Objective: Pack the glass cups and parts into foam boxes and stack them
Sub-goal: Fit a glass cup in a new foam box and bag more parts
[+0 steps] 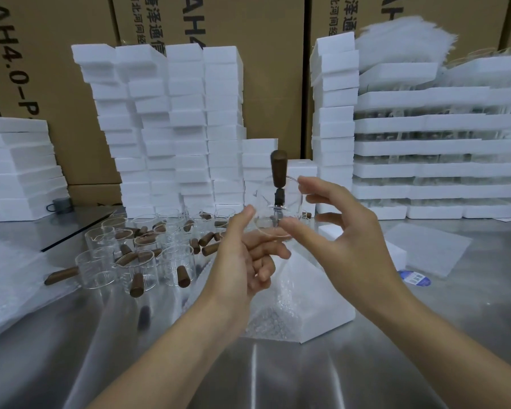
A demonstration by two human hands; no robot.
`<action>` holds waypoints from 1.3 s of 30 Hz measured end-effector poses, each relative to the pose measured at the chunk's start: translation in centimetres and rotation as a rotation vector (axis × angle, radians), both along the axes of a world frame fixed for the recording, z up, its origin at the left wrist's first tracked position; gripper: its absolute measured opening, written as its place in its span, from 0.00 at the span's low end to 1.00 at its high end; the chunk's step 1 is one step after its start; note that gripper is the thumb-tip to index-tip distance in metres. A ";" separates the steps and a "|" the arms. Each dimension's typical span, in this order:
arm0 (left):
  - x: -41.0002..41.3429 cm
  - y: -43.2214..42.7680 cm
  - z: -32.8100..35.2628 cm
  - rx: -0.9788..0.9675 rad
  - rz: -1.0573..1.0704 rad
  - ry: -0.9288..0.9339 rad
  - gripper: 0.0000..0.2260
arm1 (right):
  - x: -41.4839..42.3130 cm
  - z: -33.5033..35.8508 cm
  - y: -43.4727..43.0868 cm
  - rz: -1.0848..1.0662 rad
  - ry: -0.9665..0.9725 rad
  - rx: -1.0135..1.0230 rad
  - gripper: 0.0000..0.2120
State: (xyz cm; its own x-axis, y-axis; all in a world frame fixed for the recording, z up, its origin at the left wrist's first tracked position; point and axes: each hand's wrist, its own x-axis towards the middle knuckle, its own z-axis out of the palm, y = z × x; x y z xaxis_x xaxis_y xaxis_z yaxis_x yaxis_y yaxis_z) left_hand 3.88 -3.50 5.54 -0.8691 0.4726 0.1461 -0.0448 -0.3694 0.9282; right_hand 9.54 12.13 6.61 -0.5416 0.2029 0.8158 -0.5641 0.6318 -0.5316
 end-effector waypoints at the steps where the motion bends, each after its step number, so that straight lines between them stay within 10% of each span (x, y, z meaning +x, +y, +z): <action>1: 0.0 0.1 -0.1 0.000 0.003 -0.019 0.25 | 0.1 0.1 0.0 -0.013 0.012 0.004 0.26; 39: -0.9 -0.3 0.3 -0.017 -0.074 -0.142 0.31 | -0.7 -1.7 0.5 -0.123 -0.062 0.122 0.29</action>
State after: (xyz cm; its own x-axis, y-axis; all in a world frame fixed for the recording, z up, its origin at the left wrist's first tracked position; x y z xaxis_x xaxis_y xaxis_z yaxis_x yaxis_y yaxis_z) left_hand 2.94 -3.81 5.81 -0.8432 0.5374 0.0157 -0.2023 -0.3441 0.9169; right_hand 8.86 12.62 4.87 -0.5685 0.1724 0.8044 -0.4471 0.7560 -0.4780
